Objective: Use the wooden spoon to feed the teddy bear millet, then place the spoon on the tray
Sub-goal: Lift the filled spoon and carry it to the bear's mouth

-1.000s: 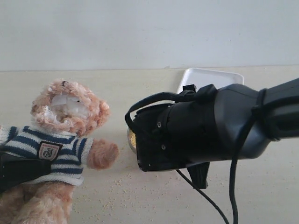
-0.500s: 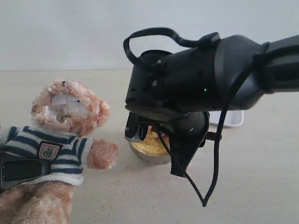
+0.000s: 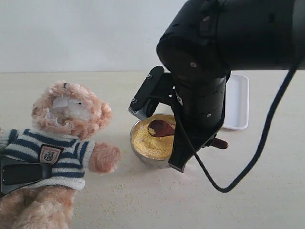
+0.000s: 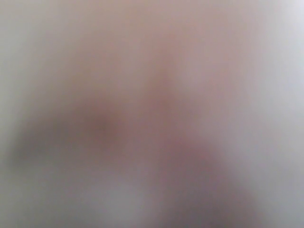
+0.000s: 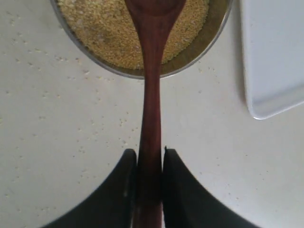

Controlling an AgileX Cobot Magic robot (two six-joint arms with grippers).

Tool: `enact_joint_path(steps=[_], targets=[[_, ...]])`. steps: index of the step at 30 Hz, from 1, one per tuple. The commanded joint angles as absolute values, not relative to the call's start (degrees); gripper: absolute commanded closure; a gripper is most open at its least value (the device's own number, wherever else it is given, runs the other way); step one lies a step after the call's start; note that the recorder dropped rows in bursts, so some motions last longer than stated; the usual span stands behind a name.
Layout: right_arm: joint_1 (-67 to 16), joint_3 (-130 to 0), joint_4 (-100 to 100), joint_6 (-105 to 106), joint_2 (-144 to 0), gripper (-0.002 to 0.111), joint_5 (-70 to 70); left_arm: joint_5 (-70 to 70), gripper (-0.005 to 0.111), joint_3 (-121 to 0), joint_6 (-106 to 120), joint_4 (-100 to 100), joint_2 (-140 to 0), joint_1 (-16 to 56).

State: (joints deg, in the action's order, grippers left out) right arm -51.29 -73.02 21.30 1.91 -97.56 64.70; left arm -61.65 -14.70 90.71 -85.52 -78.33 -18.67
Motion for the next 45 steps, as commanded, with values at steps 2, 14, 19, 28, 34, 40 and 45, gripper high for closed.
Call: enact_joint_path(steps=[2, 14, 19, 28, 34, 40, 45], targets=[[-50.34, -73.47, 17.68, 3.24, -94.22, 0.104, 65.22, -62.81, 0.102, -14.55, 91.10, -86.39, -77.93, -18.89], [-52.72, -73.47, 17.12, 5.04, -84.04, 0.104, 69.88, -62.81, 0.102, -14.55, 91.10, -86.39, -77.93, -18.89], [-59.90, -77.09, 16.29, 5.60, -84.02, 0.104, 69.96, -62.81, 0.102, -14.55, 91.10, -86.39, -77.93, -18.89], [-67.91, -81.97, 18.79, 4.83, -86.75, 0.104, 69.96, -62.81, 0.102, -14.55, 91.10, -86.39, -77.93, -18.89], [-67.91, -87.08, 18.99, 5.75, -90.22, 0.104, 69.96, -62.81, 0.102, -14.55, 91.10, -86.29, -77.93, -18.89], [-66.10, -92.17, 13.75, 5.86, -92.61, 0.104, 69.96, -62.81, 0.102, -14.55, 91.10, -86.29, -77.93, -18.89], [-64.95, -92.05, 12.71, 4.58, -92.47, 0.104, 69.96, -62.81, 0.102, -14.55, 91.10, -86.29, -77.93, -18.89]])
